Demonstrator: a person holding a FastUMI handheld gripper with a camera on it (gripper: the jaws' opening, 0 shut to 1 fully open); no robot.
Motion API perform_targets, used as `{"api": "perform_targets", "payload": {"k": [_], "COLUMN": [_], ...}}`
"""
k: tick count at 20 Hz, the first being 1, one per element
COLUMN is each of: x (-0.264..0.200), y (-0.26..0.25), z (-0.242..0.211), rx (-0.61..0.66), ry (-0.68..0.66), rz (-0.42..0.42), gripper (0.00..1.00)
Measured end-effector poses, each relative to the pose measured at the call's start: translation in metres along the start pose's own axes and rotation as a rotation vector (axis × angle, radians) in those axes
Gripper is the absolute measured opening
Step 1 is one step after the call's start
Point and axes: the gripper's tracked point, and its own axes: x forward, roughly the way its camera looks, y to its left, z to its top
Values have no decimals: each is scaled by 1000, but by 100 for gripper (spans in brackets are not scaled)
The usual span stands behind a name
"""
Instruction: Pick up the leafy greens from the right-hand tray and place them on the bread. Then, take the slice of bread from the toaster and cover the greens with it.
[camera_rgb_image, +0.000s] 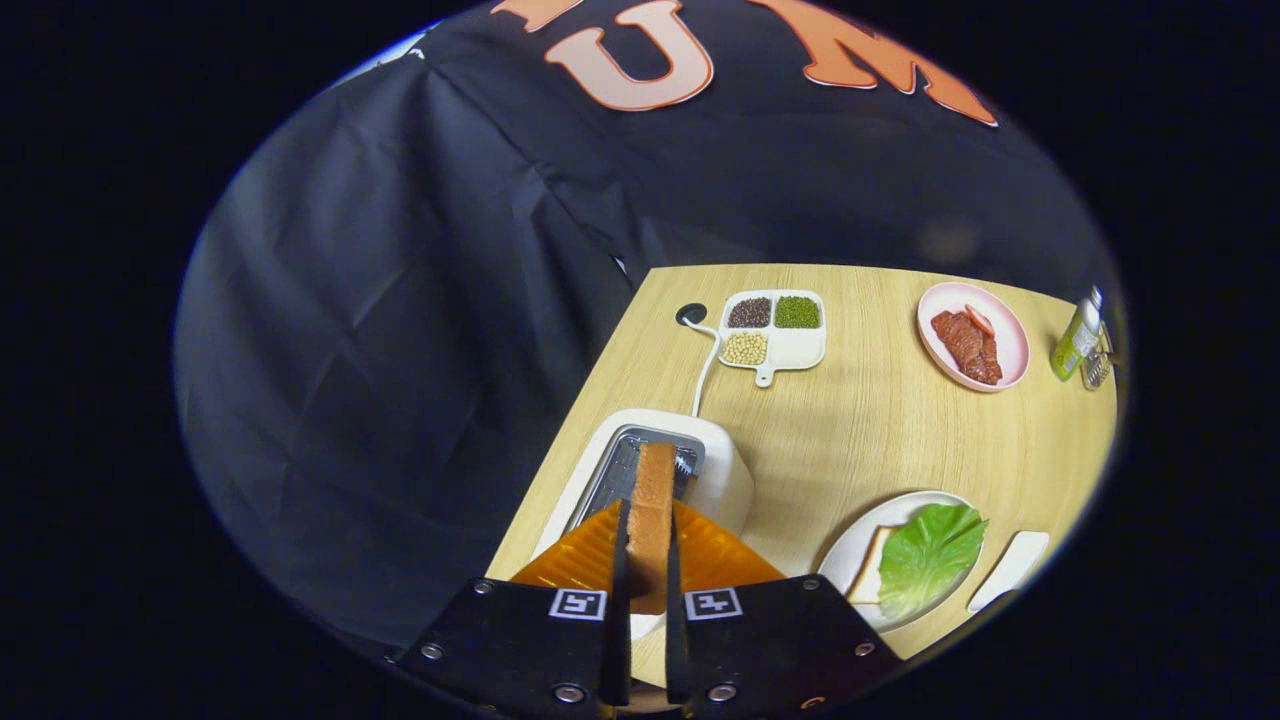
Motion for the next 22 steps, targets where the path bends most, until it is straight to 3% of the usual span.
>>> {"api": "perform_targets", "payload": {"k": [4, 11, 22], "x": [-35, -69, -42], "y": [-24, -107, -201], "z": [-3, -22, -73], "rx": [46, 141, 276], "ry": [-64, -118, -93], "rz": [41, 9, 52], "gripper": [14, 14, 14]}}
